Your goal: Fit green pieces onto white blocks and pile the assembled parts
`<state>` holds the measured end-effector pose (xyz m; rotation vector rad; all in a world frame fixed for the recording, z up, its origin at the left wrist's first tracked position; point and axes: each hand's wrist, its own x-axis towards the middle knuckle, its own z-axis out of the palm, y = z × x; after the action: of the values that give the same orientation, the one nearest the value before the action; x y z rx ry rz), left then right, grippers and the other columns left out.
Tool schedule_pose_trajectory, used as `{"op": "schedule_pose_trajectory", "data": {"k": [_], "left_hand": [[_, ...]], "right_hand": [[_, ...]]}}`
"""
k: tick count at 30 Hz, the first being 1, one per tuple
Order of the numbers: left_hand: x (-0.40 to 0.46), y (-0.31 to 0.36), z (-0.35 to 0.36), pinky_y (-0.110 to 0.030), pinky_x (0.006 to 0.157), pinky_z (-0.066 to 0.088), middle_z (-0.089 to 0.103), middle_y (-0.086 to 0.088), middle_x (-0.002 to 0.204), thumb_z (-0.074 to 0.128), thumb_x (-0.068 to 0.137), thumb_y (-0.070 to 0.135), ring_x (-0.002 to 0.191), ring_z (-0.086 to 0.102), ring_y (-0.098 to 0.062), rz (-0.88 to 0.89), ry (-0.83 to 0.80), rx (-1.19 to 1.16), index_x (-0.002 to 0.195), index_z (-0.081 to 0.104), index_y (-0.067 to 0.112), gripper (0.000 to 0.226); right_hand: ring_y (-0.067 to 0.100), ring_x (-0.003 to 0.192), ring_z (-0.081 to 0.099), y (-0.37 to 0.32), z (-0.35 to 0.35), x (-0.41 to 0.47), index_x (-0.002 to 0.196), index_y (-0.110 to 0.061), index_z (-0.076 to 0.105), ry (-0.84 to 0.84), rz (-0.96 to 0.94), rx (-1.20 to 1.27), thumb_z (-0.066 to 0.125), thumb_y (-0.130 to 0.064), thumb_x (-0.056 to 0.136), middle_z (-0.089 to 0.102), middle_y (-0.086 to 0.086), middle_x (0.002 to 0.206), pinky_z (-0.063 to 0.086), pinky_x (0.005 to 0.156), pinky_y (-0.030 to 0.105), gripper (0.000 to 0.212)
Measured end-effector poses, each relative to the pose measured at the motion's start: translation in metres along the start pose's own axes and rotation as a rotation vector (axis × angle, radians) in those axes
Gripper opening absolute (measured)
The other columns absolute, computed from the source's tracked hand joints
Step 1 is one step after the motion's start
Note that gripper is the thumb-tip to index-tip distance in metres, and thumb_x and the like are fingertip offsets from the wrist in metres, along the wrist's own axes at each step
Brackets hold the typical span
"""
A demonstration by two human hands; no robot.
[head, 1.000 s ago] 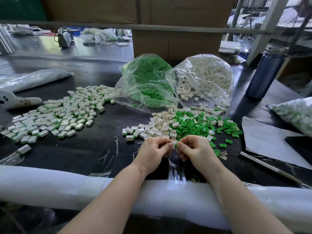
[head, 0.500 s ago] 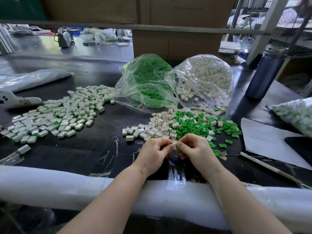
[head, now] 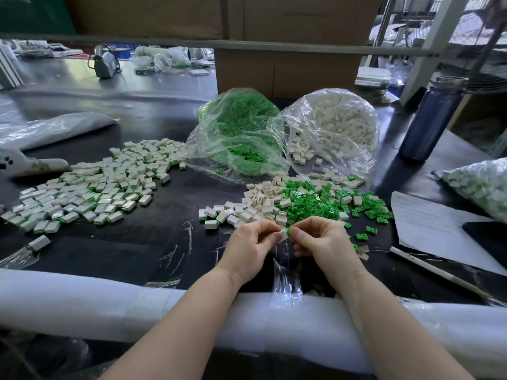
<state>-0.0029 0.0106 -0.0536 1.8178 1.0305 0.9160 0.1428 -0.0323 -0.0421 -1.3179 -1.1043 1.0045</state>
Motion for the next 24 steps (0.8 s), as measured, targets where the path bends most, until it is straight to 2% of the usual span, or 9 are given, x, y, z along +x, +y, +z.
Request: {"op": "schedule_pose_trajectory", "data": {"k": [3, 6, 9, 15, 20, 24], "left_hand": [[0.0003, 0.0, -0.0006, -0.023, 0.085, 0.049, 0.068, -0.001, 0.088, 0.063, 0.087, 0.014, 0.086, 0.062, -0.013, -0.016, -0.021, -0.011, 0.091, 0.069, 0.013, 0.008], [0.0003, -0.0014, -0.0009, -0.023, 0.083, 0.049, 0.067, 0.004, 0.082, 0.063, 0.087, 0.015, 0.081, 0.061, -0.009, -0.035, -0.043, 0.016, 0.088, 0.069, 0.016, 0.006], [-0.0008, -0.0014, -0.0015, -0.015, 0.08, 0.047, 0.065, 0.011, 0.08, 0.064, 0.086, 0.014, 0.08, 0.06, -0.004, -0.037, -0.05, 0.048, 0.085, 0.067, 0.022, 0.008], [-0.002, -0.002, -0.0007, -0.029, 0.085, 0.05, 0.068, -0.001, 0.085, 0.065, 0.085, 0.015, 0.084, 0.062, -0.013, -0.013, -0.062, 0.104, 0.092, 0.071, 0.011, 0.009], [-0.0016, -0.0007, -0.0016, -0.024, 0.084, 0.049, 0.067, 0.001, 0.086, 0.065, 0.086, 0.014, 0.085, 0.061, -0.012, -0.025, -0.055, 0.111, 0.093, 0.07, 0.012, 0.009], [-0.0038, 0.0021, -0.0015, -0.024, 0.081, 0.047, 0.064, 0.002, 0.083, 0.063, 0.087, 0.014, 0.083, 0.058, -0.013, 0.033, -0.105, 0.191, 0.089, 0.071, 0.012, 0.009]], "right_hand": [[0.005, 0.048, 0.058, 0.0009, 0.0028, 0.0005, 0.074, -0.006, 0.063, 0.014, 0.019, -0.066, 0.062, -0.001, 0.086, 0.063, 0.004, 0.059, 0.049, 0.047, 0.016, 0.013], [0.007, 0.049, 0.058, 0.0012, 0.0026, -0.0001, 0.073, -0.008, 0.063, -0.011, 0.024, -0.123, 0.062, -0.003, 0.087, 0.062, 0.004, 0.059, 0.049, 0.048, 0.017, 0.015], [0.008, 0.049, 0.058, 0.0007, 0.0009, -0.0005, 0.073, -0.008, 0.063, -0.051, 0.026, -0.162, 0.062, -0.003, 0.087, 0.063, 0.002, 0.058, 0.05, 0.05, 0.018, 0.014], [0.006, 0.048, 0.057, 0.0001, 0.0009, -0.0003, 0.072, -0.008, 0.062, -0.048, 0.04, -0.215, 0.062, -0.002, 0.086, 0.063, 0.002, 0.058, 0.049, 0.049, 0.018, 0.015], [0.005, 0.049, 0.056, -0.0019, -0.0004, -0.0015, 0.073, -0.006, 0.063, -0.083, 0.038, -0.2, 0.062, -0.001, 0.086, 0.062, 0.003, 0.059, 0.048, 0.049, 0.018, 0.014], [0.004, 0.047, 0.054, -0.0014, 0.0022, -0.001, 0.072, -0.005, 0.064, -0.086, 0.027, -0.266, 0.063, 0.0, 0.085, 0.061, 0.003, 0.057, 0.048, 0.048, 0.018, 0.013]]}}
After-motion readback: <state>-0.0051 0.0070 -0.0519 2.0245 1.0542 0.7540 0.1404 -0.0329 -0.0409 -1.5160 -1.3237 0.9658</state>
